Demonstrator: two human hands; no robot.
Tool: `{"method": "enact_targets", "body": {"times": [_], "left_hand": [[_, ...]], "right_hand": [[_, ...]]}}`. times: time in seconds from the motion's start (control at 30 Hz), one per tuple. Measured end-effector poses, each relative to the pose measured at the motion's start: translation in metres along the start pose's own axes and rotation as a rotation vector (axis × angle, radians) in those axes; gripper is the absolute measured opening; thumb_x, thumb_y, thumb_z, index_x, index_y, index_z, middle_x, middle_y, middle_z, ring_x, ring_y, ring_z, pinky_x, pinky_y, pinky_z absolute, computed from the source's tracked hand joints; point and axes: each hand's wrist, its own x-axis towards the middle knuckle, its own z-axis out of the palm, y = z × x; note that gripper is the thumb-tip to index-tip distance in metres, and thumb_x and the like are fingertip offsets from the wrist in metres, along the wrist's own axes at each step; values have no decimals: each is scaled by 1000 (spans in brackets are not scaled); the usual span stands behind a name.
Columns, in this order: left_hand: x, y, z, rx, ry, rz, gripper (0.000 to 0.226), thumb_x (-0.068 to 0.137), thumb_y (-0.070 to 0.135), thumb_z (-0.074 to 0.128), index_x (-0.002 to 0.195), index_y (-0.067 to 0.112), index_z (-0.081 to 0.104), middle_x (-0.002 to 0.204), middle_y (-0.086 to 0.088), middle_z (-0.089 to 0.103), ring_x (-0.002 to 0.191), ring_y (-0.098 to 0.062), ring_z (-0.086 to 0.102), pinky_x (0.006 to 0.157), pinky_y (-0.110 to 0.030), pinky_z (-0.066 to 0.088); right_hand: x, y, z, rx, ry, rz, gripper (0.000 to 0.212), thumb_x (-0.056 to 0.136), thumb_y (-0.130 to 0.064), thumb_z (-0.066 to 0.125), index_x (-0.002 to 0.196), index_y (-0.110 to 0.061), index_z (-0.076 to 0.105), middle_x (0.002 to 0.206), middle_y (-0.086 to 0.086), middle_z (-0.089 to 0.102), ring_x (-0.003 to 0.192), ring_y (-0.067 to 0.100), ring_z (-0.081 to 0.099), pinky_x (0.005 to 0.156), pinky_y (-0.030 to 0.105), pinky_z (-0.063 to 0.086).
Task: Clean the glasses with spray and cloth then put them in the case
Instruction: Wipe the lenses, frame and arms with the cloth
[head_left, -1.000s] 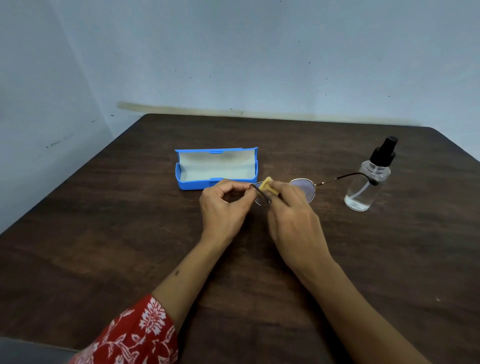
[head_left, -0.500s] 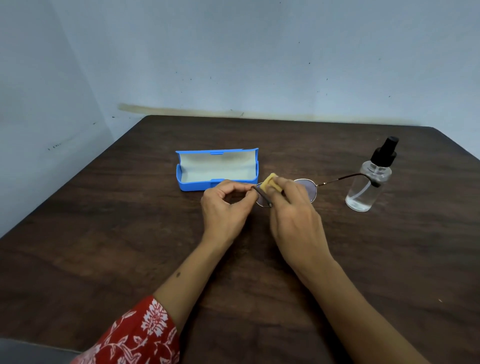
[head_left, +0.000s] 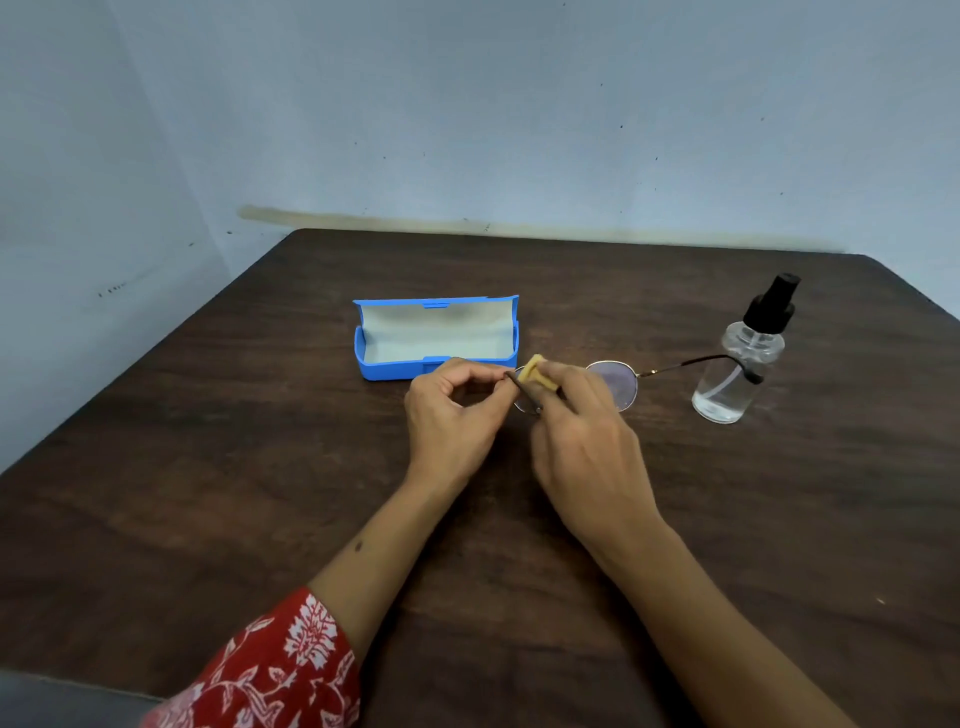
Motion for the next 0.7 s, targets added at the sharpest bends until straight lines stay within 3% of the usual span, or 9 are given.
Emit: {"method": "enact_targets", "body": {"times": [0.07,0.23,0.37,0.53,0.7], "left_hand": [[0,0,-1,6,-6,5,8,71,5,76,78,10,75,75,-2,72,76,-14,69,80,-36,56],[-1,2,-1,8,-8,14,12,71,4,75,76,14,74,76,-1,72,75,-12,68,80,-35,56],[-1,2,-1,-6,-13,24,9,72,2,75,78,8,74,79,-5,73,78,-13,69,82,-34,56],[-1,1,-1,-2,-16,42,15,71,2,75,73,18,73,76,1,72,74,-6,68,75,-24,54],[0,1,-1,-8,-27,49,14,72,2,75,75,16,74,76,1,72,76,-9,68,76,-25,54]], "right_hand": [[-1,-3,2,7,-20,-34,36,77,-1,42,100,5,68,103,16,67,94,30,66,67,30,56],[2,5,0,-24,-3,82,28,74,8,62,101,6,68,108,20,65,100,32,64,64,30,55],[0,-3,3,-31,-11,-38,37,78,-2,39,101,4,68,101,14,68,94,27,66,70,27,54],[2,4,0,-26,-17,58,27,76,5,61,101,4,68,106,17,67,99,30,65,64,29,55],[1,0,1,-4,-16,-47,37,75,1,42,100,5,68,100,16,68,92,30,66,65,30,57]]}}
